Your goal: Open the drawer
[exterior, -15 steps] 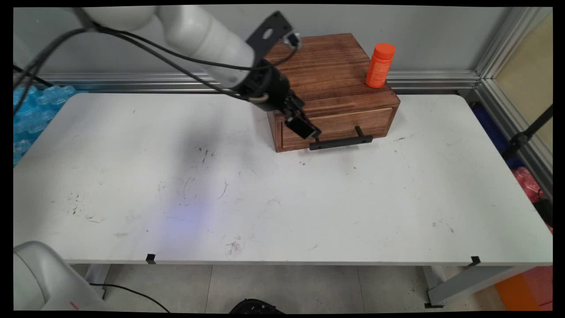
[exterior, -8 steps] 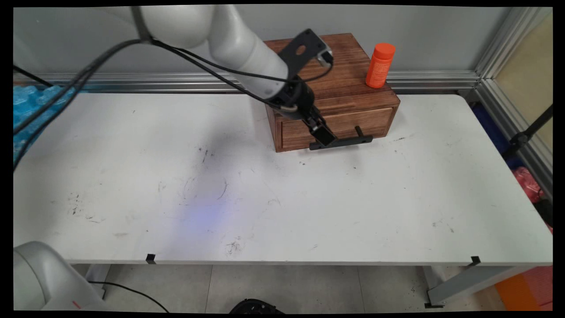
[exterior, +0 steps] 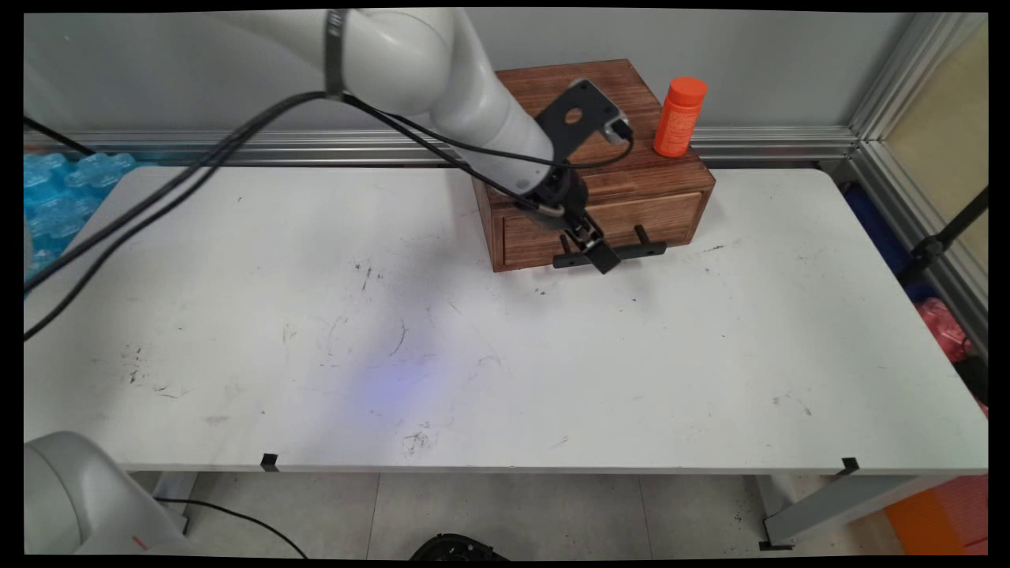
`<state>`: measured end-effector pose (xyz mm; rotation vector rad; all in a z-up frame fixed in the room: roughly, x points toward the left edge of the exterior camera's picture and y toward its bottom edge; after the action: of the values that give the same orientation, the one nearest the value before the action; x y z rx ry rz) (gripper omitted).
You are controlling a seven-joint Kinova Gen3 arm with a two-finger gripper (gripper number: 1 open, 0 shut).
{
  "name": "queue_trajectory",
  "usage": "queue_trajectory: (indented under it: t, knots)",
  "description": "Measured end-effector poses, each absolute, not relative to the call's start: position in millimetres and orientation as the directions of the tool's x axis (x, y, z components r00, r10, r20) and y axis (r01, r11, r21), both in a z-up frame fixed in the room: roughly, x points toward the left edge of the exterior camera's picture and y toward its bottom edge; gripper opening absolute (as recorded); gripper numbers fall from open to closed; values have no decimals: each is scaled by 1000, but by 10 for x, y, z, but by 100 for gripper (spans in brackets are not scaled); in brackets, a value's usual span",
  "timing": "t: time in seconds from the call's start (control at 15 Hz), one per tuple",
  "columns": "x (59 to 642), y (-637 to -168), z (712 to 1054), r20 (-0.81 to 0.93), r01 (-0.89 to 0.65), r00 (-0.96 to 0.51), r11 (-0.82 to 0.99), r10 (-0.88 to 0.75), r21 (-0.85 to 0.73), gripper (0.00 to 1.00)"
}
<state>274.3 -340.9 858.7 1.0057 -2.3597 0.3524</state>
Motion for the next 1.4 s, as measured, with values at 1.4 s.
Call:
queue_trajectory:
  t: [1.4]
  knots:
    - [2271,-3820,7989,461,-747,-611,661,-643,-70,100]
